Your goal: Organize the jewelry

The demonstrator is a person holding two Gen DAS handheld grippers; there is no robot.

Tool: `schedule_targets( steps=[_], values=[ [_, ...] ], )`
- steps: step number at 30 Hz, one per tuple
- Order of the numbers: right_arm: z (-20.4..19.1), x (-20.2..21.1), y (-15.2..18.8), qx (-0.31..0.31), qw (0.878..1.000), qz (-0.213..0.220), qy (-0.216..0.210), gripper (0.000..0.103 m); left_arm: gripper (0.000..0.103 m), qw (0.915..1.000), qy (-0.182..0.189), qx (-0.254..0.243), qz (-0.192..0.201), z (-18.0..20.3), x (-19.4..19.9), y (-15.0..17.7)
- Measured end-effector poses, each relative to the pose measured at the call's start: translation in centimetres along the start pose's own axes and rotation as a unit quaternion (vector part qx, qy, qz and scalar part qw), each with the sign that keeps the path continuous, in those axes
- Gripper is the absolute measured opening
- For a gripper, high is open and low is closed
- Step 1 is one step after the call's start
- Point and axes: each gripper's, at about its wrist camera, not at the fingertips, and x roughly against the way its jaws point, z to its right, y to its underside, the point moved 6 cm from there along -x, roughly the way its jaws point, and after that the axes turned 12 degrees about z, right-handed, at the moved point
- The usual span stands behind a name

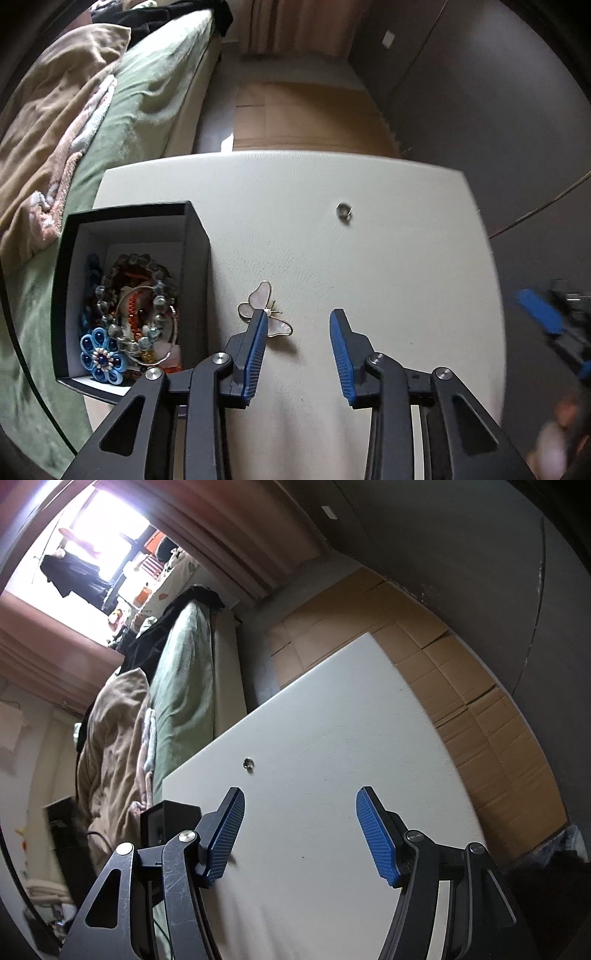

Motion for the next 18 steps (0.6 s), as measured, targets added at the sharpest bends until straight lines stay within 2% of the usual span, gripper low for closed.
schedule_targets(
  steps=[2,8,14,18],
  values=[
    [0.5,0.8,-0.4,-0.009,1.0,0.007,-0.006,0.064,0.036,0.9991,-0.031,-0.028,-0.003,0.6,-0.7,0.3],
    [1.6,2.2,-0.8,-0.027,0.999,0.011,-0.015,0.064,0.034,0.9944,-0.094,-0.048,-0.009,0.4,-2.1,0.9],
    [2.5,3.2,-1.1,-0.04,0.999,0.018,-0.016,0.064,0.031,0.99,-0.128,-0.059,-0.006,0.5,-2.6,0.7],
    [3.2,3.7,-1.3,-0.049,0.998,0.022,-0.015,0.064,0.025,0.9897,-0.129,-0.061,-0.006,0.9,-2.6,0.9]
  ],
)
